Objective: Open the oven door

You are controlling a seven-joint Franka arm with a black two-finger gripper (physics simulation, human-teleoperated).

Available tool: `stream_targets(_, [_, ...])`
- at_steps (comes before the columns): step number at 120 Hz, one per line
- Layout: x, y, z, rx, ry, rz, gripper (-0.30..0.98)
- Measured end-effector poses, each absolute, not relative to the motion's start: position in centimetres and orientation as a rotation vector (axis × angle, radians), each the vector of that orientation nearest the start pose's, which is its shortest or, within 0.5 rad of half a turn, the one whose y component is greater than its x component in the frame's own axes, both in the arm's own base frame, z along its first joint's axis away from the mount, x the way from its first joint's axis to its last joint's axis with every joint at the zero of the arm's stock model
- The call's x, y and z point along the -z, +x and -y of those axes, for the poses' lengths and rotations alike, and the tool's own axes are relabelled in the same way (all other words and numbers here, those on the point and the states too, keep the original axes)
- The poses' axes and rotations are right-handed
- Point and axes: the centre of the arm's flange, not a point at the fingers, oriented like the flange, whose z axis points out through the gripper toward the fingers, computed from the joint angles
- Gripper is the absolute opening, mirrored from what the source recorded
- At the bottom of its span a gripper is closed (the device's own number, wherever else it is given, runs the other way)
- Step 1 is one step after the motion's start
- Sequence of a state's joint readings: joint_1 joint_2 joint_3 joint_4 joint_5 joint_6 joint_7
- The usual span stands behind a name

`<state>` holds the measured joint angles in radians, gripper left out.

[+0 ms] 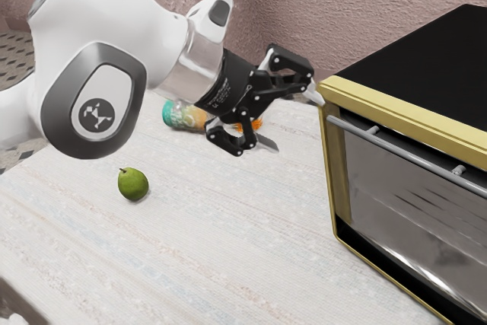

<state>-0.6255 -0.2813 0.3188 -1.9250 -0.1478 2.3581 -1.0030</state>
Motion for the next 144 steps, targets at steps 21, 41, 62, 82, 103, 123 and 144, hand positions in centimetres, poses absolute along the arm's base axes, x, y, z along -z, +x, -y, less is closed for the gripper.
stream_targets(21, [-69.4,50.2,13.3,-0.615,2.205,-1.075,0.68])
stream_targets(41, [-68.2,51.2,13.8,-0.583,2.164,-1.141,0.68])
stream_targets(62, [-66.5,48.5,16.8,-0.511,2.186,-1.114,0.68])
stream_targets(82, [-65.3,48.5,16.5,-0.498,2.180,-1.152,0.68])
stream_targets(103, [-65.0,51.0,15.9,-0.519,2.152,-1.195,0.68])
stream_targets(123, [-64.6,51.9,16.5,-0.526,2.141,-1.217,0.68])
stream_targets(144, [-65.0,52.9,16.4,-0.539,2.115,-1.243,0.68])
